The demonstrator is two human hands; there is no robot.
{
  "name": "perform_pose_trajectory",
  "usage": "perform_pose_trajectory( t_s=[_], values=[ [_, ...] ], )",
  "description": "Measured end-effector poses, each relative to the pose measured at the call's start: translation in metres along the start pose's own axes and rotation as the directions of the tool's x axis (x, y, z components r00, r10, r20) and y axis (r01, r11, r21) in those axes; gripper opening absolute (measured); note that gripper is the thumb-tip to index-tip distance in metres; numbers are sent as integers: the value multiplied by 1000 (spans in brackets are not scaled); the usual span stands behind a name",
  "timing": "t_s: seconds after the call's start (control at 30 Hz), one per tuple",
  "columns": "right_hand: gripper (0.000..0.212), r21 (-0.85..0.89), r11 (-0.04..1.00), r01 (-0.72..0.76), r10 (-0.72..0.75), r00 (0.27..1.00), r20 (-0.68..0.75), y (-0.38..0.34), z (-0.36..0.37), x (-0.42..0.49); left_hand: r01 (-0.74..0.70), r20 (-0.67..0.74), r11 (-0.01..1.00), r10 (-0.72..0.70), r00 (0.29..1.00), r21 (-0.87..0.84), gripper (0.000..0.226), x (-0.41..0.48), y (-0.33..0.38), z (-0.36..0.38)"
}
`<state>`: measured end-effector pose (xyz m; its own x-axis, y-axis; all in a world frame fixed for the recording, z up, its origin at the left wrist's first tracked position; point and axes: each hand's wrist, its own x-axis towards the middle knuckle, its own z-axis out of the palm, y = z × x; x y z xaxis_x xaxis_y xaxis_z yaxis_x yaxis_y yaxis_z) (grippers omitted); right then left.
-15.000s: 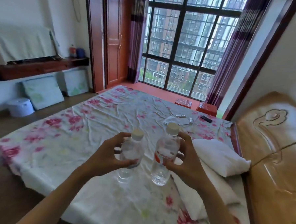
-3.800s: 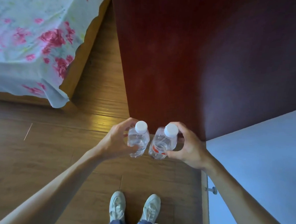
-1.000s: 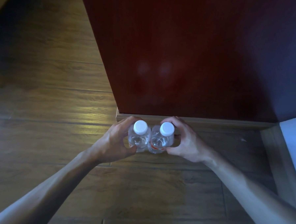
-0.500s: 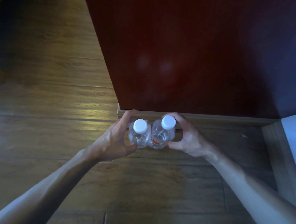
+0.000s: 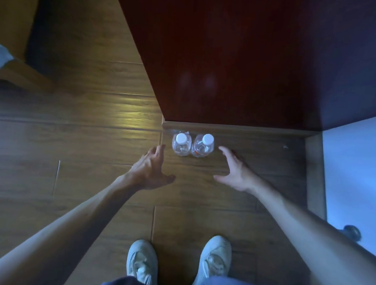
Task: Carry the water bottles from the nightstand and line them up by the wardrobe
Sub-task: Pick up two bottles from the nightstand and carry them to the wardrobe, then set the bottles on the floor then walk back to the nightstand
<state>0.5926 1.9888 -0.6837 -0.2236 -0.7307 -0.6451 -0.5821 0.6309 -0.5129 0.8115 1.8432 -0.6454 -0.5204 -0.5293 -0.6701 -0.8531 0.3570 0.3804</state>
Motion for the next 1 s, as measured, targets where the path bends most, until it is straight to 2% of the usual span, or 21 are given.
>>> perform_pose_trajectory(
  t_s=[0.27,0.4,0.73,0.9,1.0],
  values=[
    [79,-219,974,52,-48,999,24,-68,-35,-100,-5,22,976,0,1000,216,85,-99,44,-51],
    [75,-288,956,59,-56,998,19,-106,-54,-147,-13,4,965,13,1000,262,82,-147,68,-79],
    [73,-333,942,46,-42,999,19,-184,-119,-269,-43,-42,916,64,997,399,73,-270,129,-149],
    [74,-335,940,63,-62,998,11,-220,-170,-322,-32,-70,915,65,995,401,64,-324,159,-189],
    [74,-324,942,80,-82,997,8,-239,-197,-351,-13,-78,912,50,996,411,67,-356,171,-210]
  ],
)
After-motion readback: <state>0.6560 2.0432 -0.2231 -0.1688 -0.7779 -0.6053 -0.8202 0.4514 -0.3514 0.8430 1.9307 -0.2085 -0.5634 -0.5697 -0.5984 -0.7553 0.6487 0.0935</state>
